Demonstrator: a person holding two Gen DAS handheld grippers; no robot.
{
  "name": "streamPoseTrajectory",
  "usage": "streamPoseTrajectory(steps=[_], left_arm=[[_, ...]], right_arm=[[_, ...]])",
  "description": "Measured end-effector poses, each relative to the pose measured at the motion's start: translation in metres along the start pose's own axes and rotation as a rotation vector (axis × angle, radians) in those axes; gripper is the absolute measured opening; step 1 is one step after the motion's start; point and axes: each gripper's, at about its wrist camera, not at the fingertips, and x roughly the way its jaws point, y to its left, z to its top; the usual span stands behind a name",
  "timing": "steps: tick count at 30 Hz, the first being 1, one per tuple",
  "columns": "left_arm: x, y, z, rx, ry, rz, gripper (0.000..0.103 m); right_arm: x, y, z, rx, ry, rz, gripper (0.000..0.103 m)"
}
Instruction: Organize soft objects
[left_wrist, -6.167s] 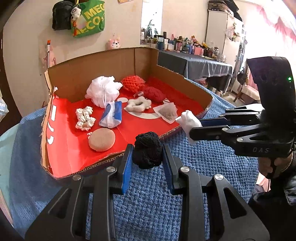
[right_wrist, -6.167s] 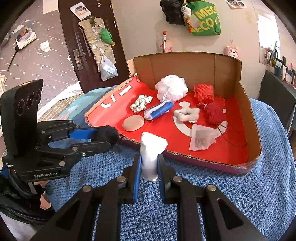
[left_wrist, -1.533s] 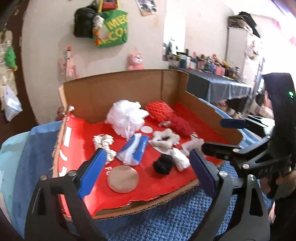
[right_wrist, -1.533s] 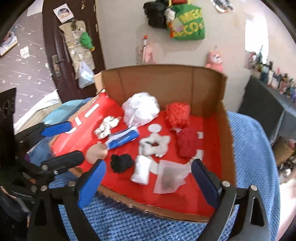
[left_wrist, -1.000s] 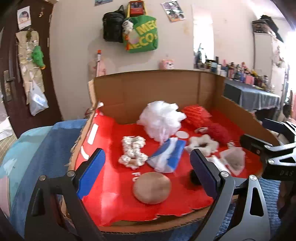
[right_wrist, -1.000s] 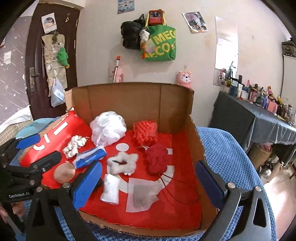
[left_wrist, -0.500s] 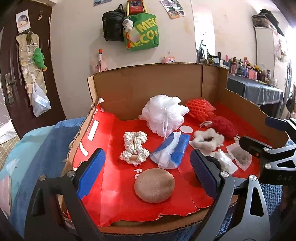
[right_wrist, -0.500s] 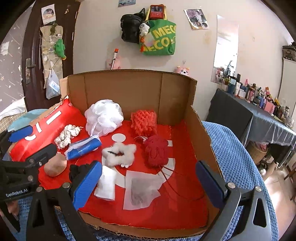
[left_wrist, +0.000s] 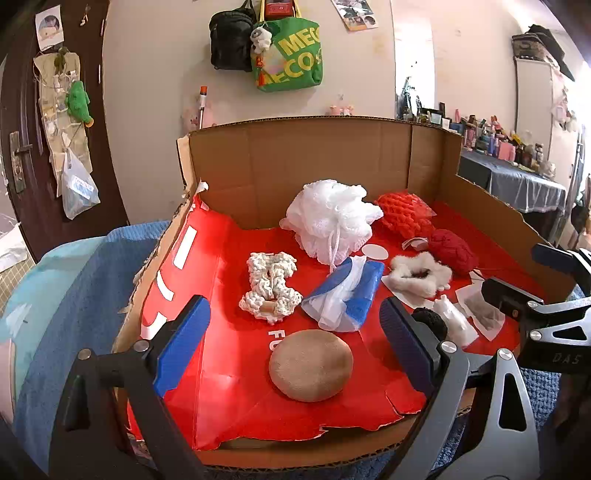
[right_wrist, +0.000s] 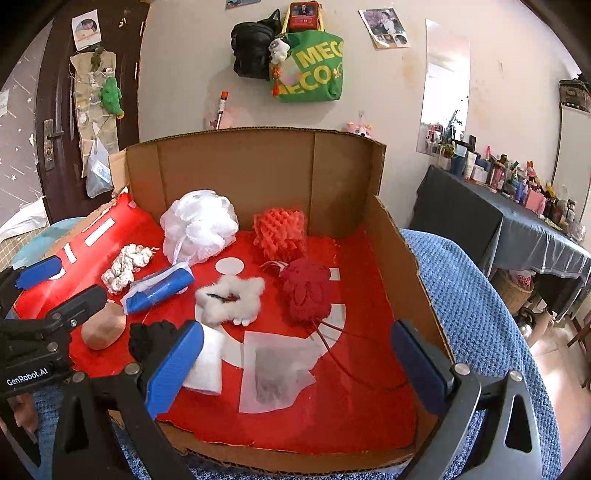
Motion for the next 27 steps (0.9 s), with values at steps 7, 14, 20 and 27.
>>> streamPoseTrajectory(steps=[7,14,20,27], left_arm=[[0.0012,0.0005,0.0000,-0.002,0.004,-0.002,0.094],[0.0011,0.0007,-0.0003,-0.001,0.004,-0.002,0.094],[0.0010,0.0009,-0.0001,-0.003,0.004,-0.002,0.094],[0.0011,0.0009,0.0000,-0.003,0.005,-0.002,0.094]], right_arm=[[-0.0003,0.0007,-0.0013,-0.007,0.002,-0.003,0.103],[0.0000,0.0009,-0.0010,-0.006,0.002,-0.004,0.103],[-0.0001,0.0008,-0.0014,-0.007,0.003,-0.004,0.103],[0.0001,0.0011,-0.0008,-0.006,0.003,-0.003,0.103]])
